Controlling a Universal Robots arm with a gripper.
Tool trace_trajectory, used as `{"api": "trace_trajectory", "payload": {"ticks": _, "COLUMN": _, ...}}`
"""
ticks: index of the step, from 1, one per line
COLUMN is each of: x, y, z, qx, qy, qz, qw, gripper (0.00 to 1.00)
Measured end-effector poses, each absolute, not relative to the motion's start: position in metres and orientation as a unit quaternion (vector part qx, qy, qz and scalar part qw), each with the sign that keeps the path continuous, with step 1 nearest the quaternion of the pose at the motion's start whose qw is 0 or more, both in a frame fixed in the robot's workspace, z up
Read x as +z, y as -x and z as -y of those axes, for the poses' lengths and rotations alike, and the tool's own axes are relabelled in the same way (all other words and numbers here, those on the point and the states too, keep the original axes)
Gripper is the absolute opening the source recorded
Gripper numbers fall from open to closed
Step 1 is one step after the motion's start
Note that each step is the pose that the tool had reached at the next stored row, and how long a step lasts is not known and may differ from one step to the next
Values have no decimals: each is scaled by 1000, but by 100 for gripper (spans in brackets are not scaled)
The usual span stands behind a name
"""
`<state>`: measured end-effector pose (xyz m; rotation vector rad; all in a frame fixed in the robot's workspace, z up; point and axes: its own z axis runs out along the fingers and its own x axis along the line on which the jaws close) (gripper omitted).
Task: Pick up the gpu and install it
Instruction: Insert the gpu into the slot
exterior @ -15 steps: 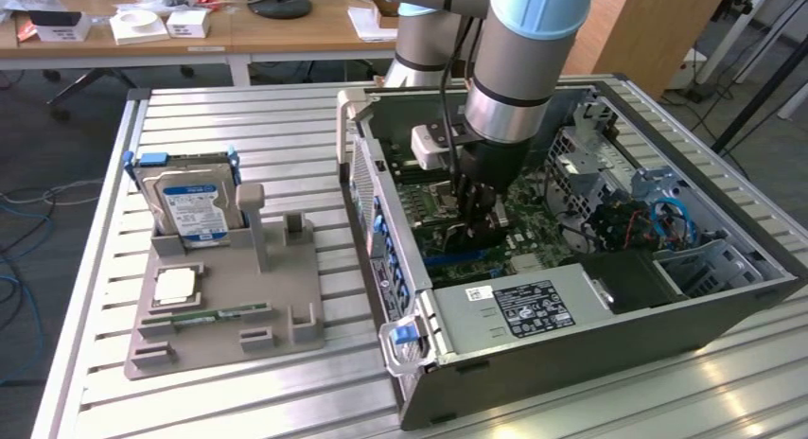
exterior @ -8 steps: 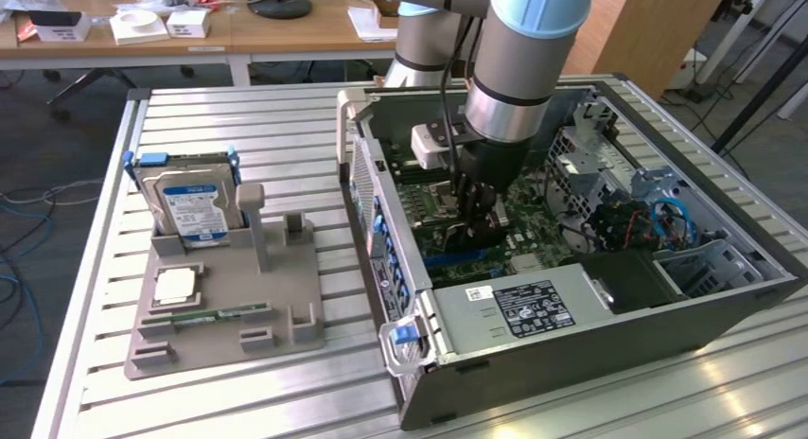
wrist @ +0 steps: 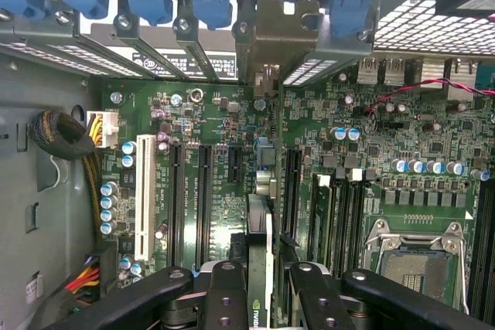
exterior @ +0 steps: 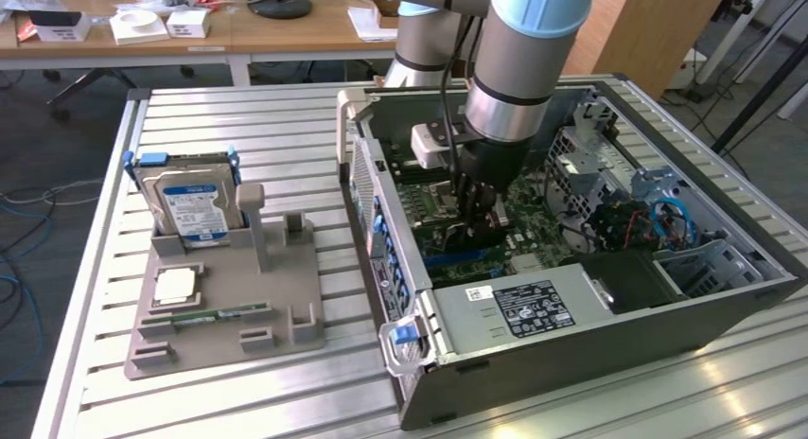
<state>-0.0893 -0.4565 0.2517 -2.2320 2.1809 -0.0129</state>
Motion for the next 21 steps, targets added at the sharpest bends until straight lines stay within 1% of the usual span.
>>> {"api": "trace_trajectory", "payload": {"ticks": 21, "x": 252, "y": 89, "z": 456, "qx": -5, "qy": 715, "qz": -699, "qw": 11, "gripper": 26}}
